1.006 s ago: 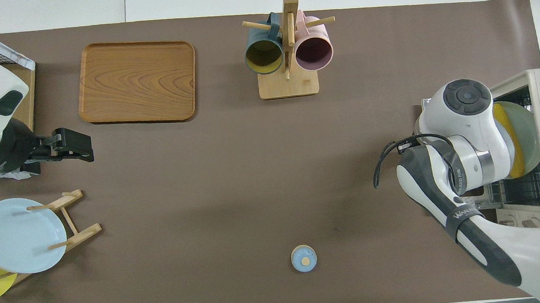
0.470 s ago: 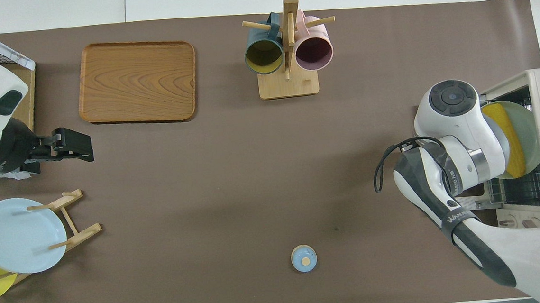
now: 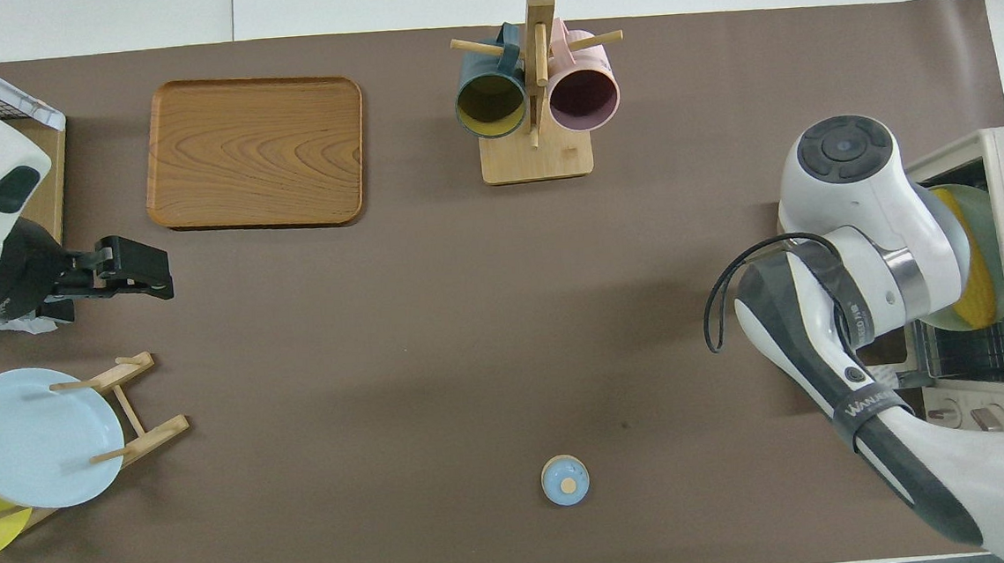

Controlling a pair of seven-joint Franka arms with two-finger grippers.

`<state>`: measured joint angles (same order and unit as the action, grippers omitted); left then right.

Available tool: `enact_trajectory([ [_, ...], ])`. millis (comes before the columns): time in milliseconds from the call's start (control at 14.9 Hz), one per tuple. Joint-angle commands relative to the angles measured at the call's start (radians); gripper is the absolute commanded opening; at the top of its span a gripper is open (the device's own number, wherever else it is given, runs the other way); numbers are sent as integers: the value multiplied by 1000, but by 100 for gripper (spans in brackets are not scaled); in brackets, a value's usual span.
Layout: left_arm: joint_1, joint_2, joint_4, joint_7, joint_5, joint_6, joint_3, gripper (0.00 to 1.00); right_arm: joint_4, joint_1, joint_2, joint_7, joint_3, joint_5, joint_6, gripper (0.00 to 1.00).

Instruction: Put corn in oven

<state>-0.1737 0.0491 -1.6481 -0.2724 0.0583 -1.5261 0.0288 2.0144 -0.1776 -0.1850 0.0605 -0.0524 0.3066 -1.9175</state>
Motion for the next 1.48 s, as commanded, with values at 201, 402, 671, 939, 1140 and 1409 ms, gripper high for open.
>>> enact_trajectory([
  [201,6,-6,18,2,-6,14,5,100,-28,119,124,-156,-12,39,109,0],
  [402,9,-3,16,1,-6,12,5,100,-51,151,154,-192,-20,-1,150,0],
  [671,25,-8,17,1,-6,14,10,100,-65,162,220,-240,-18,-38,199,12],
  [939,42,-12,21,1,-8,15,22,100,-155,162,242,-243,-18,-133,300,64],
  [1140,86,-14,22,1,-8,15,68,100,-215,159,240,-245,-15,-181,342,97],
  [1409,88,-12,22,1,-8,14,71,100,-359,135,191,-191,-7,-254,423,100],
])
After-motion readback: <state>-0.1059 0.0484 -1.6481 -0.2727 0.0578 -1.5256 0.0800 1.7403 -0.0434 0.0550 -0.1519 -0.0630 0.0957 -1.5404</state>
